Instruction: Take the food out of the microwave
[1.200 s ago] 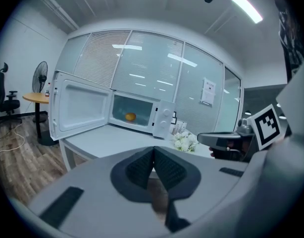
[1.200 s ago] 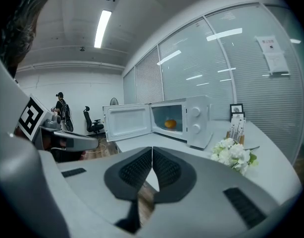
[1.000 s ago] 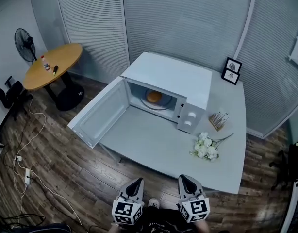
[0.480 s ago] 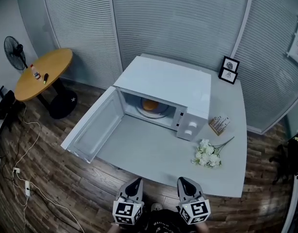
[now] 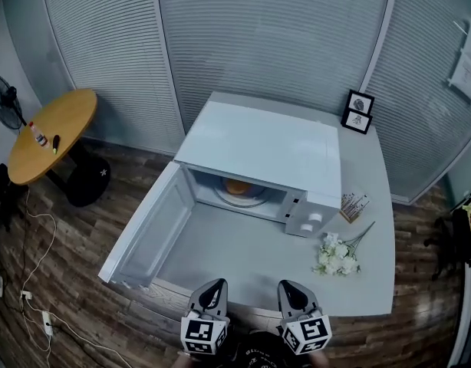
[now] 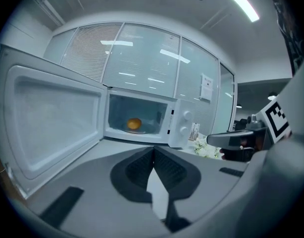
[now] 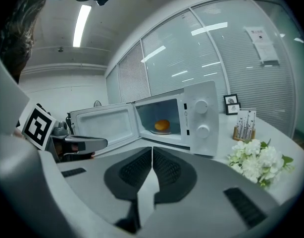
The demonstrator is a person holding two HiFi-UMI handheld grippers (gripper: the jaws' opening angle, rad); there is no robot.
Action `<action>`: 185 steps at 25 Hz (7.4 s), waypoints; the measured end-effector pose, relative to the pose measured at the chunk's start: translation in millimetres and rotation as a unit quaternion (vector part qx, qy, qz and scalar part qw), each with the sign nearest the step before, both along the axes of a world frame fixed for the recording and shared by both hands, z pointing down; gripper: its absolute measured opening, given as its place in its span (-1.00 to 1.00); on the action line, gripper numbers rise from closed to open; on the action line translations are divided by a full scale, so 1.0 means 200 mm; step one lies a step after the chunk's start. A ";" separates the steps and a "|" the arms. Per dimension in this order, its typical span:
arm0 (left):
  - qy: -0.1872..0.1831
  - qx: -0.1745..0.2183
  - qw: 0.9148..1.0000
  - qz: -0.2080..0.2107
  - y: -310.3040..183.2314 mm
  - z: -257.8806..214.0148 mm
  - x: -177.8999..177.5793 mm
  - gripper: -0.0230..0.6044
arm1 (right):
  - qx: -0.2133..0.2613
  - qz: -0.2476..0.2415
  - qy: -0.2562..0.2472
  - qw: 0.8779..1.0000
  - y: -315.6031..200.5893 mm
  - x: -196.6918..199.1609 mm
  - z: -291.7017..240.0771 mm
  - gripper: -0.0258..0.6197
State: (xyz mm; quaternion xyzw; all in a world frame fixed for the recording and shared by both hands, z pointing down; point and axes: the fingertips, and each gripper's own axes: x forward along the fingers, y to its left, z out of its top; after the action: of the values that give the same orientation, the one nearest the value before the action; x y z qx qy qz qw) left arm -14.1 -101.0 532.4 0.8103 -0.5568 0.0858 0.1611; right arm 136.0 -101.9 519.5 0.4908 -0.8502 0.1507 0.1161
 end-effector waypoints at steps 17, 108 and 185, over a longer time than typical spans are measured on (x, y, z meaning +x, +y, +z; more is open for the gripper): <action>-0.014 0.010 0.996 0.084 -0.37 -0.01 -0.26 -0.90 | -0.006 0.079 -0.006 0.997 -0.33 -0.31 0.00 -0.90; -0.023 -0.042 0.998 0.032 -0.46 0.14 -0.49 -0.90 | -0.061 0.112 0.131 0.983 -1.55 -0.70 0.26 0.15; -0.015 -0.007 0.997 0.080 -0.39 0.05 -0.33 -0.90 | -0.011 0.094 0.078 0.992 -0.38 -0.33 0.03 0.15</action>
State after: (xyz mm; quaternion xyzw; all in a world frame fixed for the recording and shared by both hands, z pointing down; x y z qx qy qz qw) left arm -80.3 -178.5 542.5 0.8500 -0.4915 0.1143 0.1509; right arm 70.8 -177.9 525.4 0.5776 -0.7868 0.1316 0.1730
